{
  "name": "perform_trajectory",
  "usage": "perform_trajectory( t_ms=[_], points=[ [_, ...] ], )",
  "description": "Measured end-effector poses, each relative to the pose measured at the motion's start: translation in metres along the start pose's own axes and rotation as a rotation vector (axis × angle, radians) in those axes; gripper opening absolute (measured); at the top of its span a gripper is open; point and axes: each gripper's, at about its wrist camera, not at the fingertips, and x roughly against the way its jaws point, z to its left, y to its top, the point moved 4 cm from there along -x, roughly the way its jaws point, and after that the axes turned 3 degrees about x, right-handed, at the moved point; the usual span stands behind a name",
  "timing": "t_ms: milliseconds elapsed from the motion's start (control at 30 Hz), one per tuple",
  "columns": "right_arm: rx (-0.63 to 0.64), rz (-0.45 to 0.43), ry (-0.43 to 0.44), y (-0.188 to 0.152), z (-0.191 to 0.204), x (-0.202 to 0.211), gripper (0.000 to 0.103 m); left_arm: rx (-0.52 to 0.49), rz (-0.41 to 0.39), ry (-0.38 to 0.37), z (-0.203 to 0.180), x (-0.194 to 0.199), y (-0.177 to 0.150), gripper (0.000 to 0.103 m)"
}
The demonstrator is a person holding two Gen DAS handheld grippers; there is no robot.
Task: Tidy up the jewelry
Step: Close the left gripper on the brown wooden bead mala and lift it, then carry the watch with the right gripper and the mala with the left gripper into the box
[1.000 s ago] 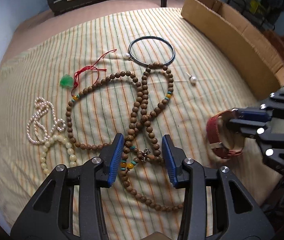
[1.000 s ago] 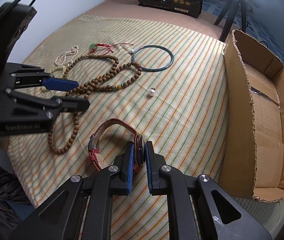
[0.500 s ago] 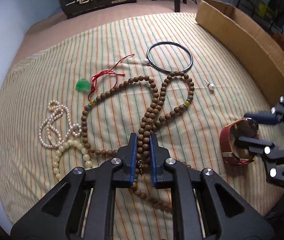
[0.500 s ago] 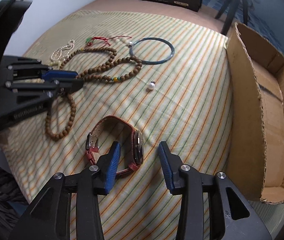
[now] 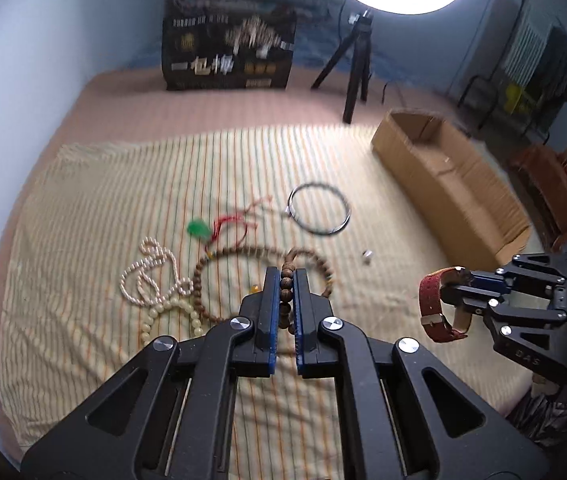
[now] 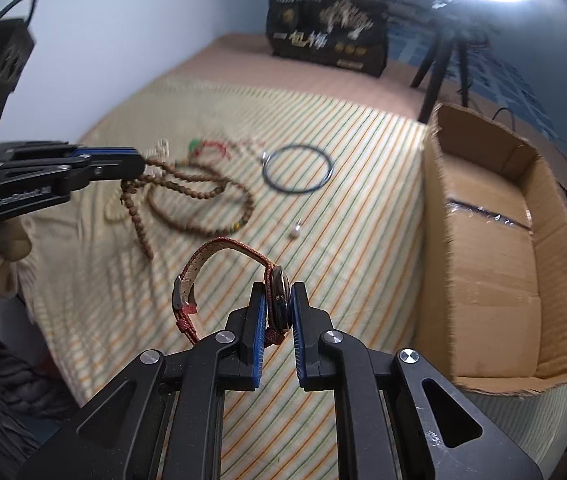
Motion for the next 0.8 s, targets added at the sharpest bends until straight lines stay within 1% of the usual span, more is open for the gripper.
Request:
perform_trajectory(
  t_ms=[233,367,600,800],
  points=[
    [-0.035,-0.078,-0.022,0.005,-0.015,0.03,0.01,0.034,-0.1,-0.047,-0.005,0.039,0.022,0.004],
    [-0.058,-0.124,-0.045,0.008,-0.03,0.05,0.01,0.026,-0.15,-0.069,-0.015,0.063,0.031,0.004],
    [-0.111,-0.194,-0.1,0.013,-0.066,0.077,0.01,0.002,-0.239,-0.097,-0.038,0.1,0.07,0.004],
    [-0.157,-0.221,-0.138,0.015,-0.095,0.092,0.01,-0.031,-0.313,-0.128,-0.068,0.123,0.103,0.004]
  ],
)
